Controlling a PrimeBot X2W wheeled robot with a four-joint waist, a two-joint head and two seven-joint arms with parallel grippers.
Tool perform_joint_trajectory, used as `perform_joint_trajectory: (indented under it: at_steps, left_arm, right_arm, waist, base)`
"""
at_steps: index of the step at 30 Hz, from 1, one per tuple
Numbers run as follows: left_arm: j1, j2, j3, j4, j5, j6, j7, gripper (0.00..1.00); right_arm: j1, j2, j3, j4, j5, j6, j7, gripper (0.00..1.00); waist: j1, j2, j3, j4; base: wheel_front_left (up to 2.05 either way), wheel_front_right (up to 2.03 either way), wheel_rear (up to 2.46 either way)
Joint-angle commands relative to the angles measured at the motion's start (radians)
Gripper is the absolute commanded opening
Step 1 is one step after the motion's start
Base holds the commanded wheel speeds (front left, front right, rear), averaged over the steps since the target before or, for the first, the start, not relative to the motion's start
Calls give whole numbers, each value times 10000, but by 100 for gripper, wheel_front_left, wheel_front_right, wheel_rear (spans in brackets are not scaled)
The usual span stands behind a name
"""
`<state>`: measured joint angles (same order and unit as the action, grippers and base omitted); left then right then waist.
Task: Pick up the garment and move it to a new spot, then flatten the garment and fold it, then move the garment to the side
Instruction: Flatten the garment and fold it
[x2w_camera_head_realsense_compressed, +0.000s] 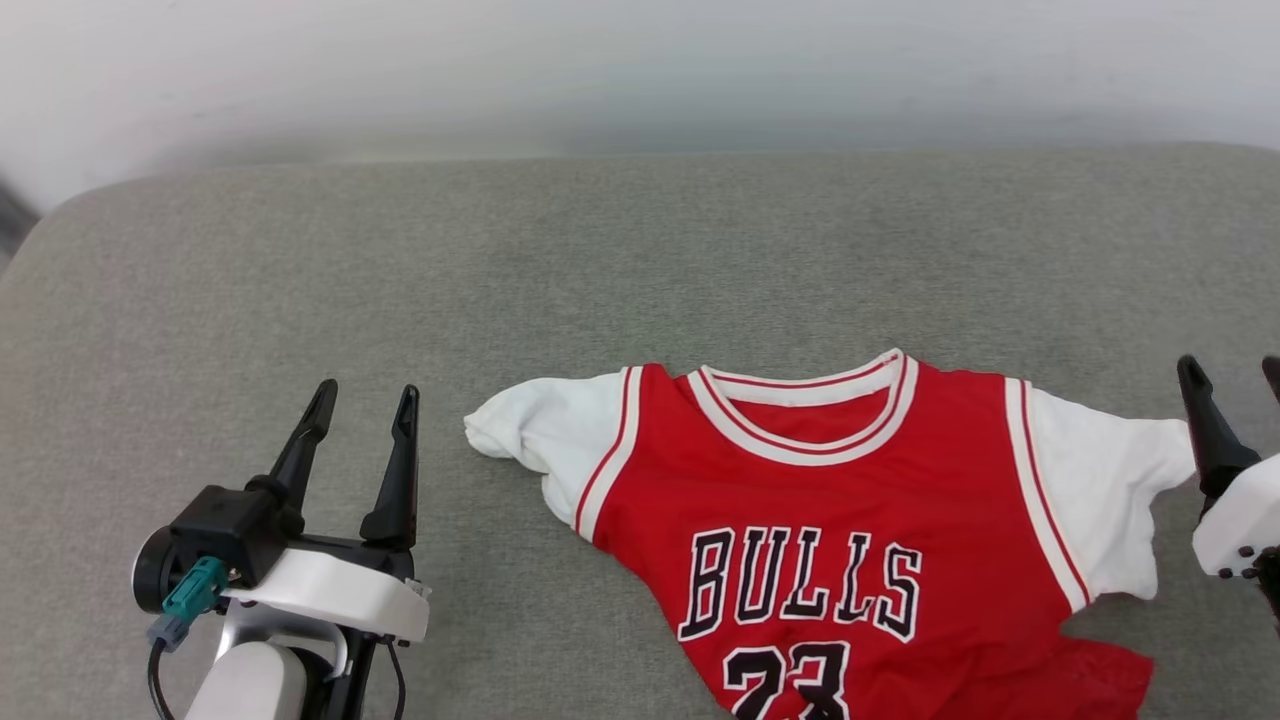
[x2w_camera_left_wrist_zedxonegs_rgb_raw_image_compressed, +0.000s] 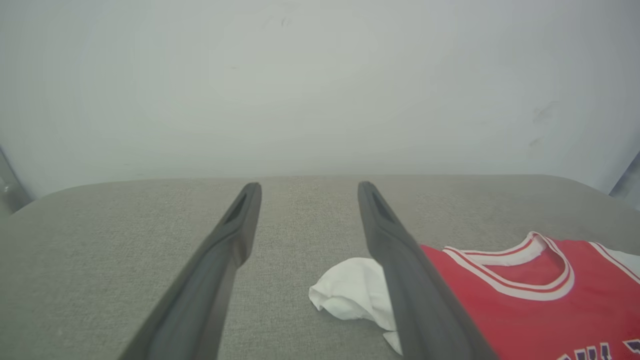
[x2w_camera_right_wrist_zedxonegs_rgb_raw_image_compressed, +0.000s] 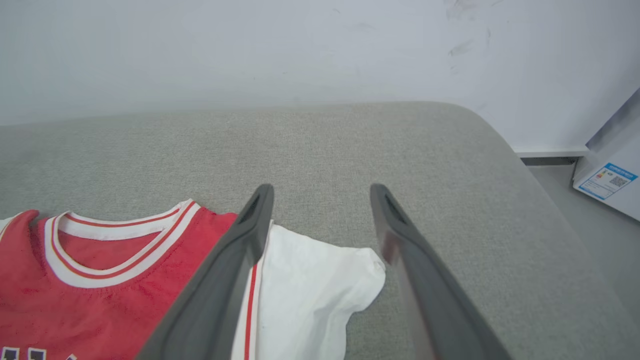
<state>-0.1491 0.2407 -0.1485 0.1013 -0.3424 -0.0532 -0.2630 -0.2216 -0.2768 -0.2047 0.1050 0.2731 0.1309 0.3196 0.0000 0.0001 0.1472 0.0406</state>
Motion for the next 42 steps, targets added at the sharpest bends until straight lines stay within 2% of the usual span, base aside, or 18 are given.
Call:
perform_joint_trajectory:
  at_steps: [1,4,6,9,16,20,26,31,36,41,42]
  left_arm:
    - [77,77,44,-65,-70,-66,-16,100]
    - [-159,359,-121,-153,-115,-276,246,100]
    - [-306,463,-137,-220,-163,-351,362,100]
    - [-739,894,-266,-331,-445,-536,1125,100]
    - [-2475,2501,-1089,-331,-1848,-756,4793,100]
    - [-3362,3410,-1734,-231,-3013,-765,7404,100]
    - [-3977,4233,-2625,65,-4166,-771,9926,100]
    - [-4188,4487,-3074,677,-4276,-772,10745,100]
    - [-4335,4618,-3518,1268,-3997,-773,10675,100]
    - [-4155,4762,-4472,1586,-4126,-772,11110,100]
    - [-4063,4793,-4678,1620,-4264,-775,11260,88]
  right_arm:
    - [390,124,255,-728,104,-3,-698,100]
    - [940,483,423,-1709,52,-2,-1705,100]
    - [1066,670,423,-1980,117,-3,-1986,100]
    - [1442,960,510,-2606,-63,-3,-2683,100]
    - [1631,1414,713,-3009,-312,-3,-3621,100]
    - [1411,1510,832,-2934,-388,-3,-3804,100]
    - [1260,1658,1102,-2707,-510,-3,-3994,100]
    - [1130,1705,1302,-2518,-485,-3,-4168,100]
    - [967,1554,1530,-2318,-512,-3,-4160,100]
    - [862,1497,1558,-2141,-456,-3,-4282,100]
    - [837,1488,1555,-2104,-443,-3,-4310,100]
  waist:
    - [0,-1,-117,-211]
    - [0,-1,-86,-367]
    - [0,-1,-43,-436]
    - [0,-1,139,-647]
    - [0,-1,629,-1089]
    - [0,-1,937,-1317]
    - [0,-1,1370,-1673]
    - [0,-1,1695,-1924]
    - [0,-1,2006,-2115]
    - [0,-1,2180,-2191]
    - [0,-1,2190,-2198]
  base:
    - [0,0,0]
    - [0,0,0]
    - [0,0,0]
    - [0,0,0]
    - [0,0,0]
    - [0,0,0]
    - [0,0,0]
    - [0,0,0]
    - [0,0,0]
    - [0,0,0]
    - [0,0,0]
